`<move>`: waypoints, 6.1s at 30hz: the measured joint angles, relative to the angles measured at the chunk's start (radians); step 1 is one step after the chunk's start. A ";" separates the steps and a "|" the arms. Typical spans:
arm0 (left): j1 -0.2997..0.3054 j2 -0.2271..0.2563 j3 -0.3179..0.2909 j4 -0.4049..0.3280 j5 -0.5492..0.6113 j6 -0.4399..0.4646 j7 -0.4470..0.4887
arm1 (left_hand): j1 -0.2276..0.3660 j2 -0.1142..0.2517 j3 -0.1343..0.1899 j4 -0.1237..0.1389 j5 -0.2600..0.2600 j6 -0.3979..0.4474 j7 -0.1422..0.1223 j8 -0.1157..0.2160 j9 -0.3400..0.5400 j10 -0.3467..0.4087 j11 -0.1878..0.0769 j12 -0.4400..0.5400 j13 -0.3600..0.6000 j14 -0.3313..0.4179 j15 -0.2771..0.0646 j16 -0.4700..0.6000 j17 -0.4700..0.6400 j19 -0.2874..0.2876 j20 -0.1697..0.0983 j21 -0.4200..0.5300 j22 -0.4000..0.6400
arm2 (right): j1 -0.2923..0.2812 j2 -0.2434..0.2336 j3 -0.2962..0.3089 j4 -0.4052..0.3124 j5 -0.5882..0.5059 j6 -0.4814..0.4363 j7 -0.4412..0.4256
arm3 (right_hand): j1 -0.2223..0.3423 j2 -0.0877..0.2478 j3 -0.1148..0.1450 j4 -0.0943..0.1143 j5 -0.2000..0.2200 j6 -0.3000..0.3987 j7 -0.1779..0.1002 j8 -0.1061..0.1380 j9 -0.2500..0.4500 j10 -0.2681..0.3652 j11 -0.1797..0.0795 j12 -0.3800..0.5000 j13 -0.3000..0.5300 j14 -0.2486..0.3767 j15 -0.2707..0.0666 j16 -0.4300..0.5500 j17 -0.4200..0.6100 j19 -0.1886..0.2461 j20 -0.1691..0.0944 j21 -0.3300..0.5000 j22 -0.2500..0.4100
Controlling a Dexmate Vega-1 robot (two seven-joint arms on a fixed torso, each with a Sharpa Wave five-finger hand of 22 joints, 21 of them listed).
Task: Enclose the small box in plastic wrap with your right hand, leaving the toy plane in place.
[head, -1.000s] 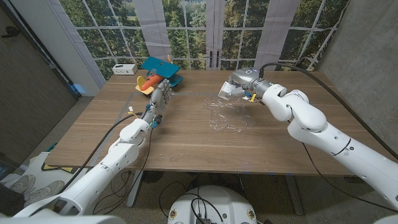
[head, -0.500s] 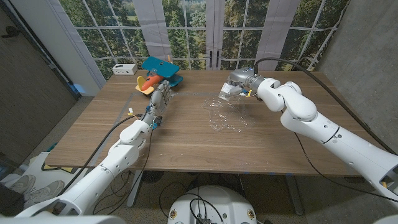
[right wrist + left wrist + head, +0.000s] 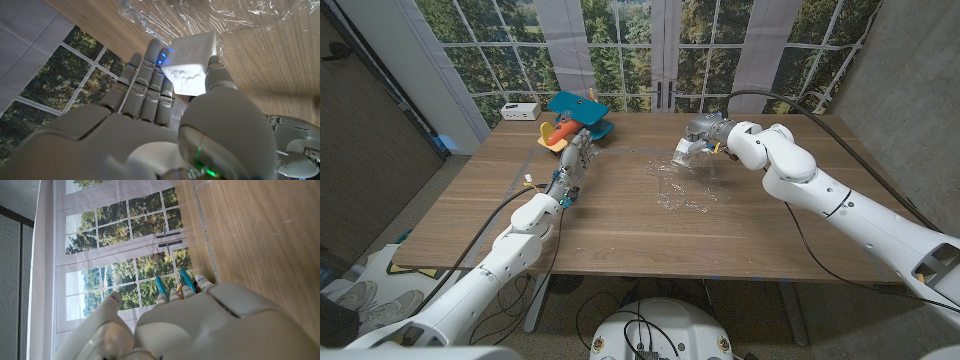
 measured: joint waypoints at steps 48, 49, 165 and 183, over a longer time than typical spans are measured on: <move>0.026 0.027 -0.008 -0.034 -0.003 0.034 0.025 | 0.000 0.000 0.000 0.000 0.000 0.000 0.000 0.000 0.000 0.000 0.000 0.000 0.000 0.000 0.000 0.000 0.000 0.000 0.000 -0.007 0.000 | 0.113 0.055 -0.142 0.255 0.044 -0.018 -0.031 | 0.000 0.000 0.000 0.000 0.000 0.002 0.002 0.004 0.001 0.004 0.007 0.001 0.000 0.007 -0.003 -0.029 0.006 0.000 0.000 0.009 0.000; 0.026 0.027 -0.008 -0.034 -0.003 0.035 0.026 | 0.000 0.000 0.000 0.000 0.000 0.000 0.000 0.000 0.000 0.000 0.000 0.000 0.000 0.000 0.000 0.000 0.000 0.000 0.000 -0.007 0.000 | 0.113 0.055 -0.143 0.257 0.045 -0.019 -0.032 | 0.000 0.000 0.000 0.000 0.000 0.002 0.002 0.004 0.001 0.004 0.007 0.001 0.000 0.007 -0.003 -0.029 0.006 0.000 0.000 0.009 0.000; -0.008 -0.006 -0.002 0.021 -0.028 0.024 -0.022 | 0.000 0.000 -0.008 0.008 0.000 0.000 0.000 0.000 0.000 -0.004 0.022 0.000 0.000 -0.005 0.005 0.000 0.000 0.000 0.008 -0.030 0.005 | 0.237 0.149 -0.219 0.439 0.139 -0.175 -0.218 | -0.073 0.109 -0.049 0.080 0.037 -0.342 -0.131 -0.255 -0.012 -0.474 -0.021 -0.330 -0.073 -0.356 0.049 -0.332 -0.119 -0.086 0.061 -0.008 -0.007; 0.009 0.003 -0.008 -0.003 -0.029 0.032 0.003 | 0.000 0.000 -0.008 0.008 0.000 0.000 0.000 0.000 0.000 0.000 0.025 0.000 0.000 -0.005 0.005 0.000 0.000 0.000 0.008 -0.030 0.005 | 0.328 0.215 -0.300 0.625 0.143 -0.169 -0.217 | -0.064 0.118 -0.040 0.072 0.028 -0.299 -0.127 -0.243 -0.012 -0.435 -0.018 -0.318 -0.073 -0.322 0.047 -0.328 -0.132 -0.077 0.052 -0.003 -0.007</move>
